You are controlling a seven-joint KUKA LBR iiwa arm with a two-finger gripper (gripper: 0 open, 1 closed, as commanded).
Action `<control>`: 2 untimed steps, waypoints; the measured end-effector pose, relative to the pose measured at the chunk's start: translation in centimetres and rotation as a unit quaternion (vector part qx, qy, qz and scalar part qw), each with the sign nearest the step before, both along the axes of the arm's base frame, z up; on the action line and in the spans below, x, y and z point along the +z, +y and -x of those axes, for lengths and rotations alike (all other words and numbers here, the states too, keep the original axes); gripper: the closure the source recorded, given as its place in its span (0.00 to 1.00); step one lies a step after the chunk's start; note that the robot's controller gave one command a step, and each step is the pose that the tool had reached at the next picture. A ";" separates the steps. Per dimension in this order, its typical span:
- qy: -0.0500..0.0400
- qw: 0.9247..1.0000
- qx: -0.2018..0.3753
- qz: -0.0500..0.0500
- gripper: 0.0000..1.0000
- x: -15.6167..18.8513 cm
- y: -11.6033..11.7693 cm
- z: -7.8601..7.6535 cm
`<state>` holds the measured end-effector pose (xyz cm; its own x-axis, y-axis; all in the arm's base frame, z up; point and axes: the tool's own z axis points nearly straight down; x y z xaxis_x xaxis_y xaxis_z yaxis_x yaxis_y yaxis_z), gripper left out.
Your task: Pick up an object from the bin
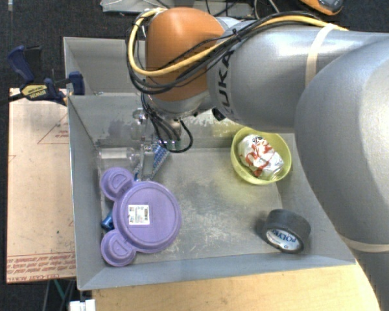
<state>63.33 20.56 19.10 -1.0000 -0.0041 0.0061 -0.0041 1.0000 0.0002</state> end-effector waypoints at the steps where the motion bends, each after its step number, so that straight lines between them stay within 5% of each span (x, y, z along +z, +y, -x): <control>1: -0.004 1.000 -0.002 -0.001 0.00 0.5 -0.1 -0.2; 2: -0.003 1.000 0.009 -0.001 0.00 -6.9 4.1 -2.2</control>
Offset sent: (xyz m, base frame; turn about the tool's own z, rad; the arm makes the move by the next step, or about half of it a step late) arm 0.0224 0.0402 -0.0682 -0.0160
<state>65.52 24.70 12.19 -0.9997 -0.0231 0.0010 -0.0231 0.9997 0.0025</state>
